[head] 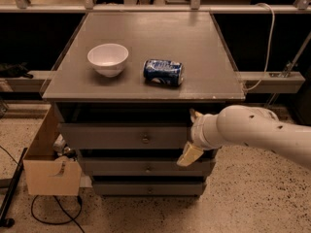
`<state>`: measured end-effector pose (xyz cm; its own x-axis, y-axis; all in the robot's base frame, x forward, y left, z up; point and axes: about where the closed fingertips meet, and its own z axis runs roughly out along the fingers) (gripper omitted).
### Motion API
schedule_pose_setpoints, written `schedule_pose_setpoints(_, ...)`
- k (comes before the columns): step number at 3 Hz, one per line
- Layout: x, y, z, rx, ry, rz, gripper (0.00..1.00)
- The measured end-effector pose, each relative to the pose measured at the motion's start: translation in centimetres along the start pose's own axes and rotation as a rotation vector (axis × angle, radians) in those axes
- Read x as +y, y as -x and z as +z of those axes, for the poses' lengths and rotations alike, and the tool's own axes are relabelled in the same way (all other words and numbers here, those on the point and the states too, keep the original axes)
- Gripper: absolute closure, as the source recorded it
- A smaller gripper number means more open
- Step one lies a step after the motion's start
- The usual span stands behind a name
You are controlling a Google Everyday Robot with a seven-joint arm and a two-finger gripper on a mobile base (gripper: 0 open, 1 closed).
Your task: Open top drawer
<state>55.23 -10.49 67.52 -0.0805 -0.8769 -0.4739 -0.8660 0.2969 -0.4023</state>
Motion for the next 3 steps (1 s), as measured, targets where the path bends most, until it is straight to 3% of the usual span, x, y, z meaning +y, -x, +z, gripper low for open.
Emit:
schedule_pose_setpoints(1, -0.9, 0.0, 1.2, -0.033, -0.007, 0.013, 0.00)
schedule_pose_setpoints(2, -1.9, 0.4, 4.3, -0.051, -0.006, -0.002, 0.00)
schedule_pose_setpoints(3, -2.2, 0.4, 5.3, -0.045, -0.006, -0.011, 0.00)
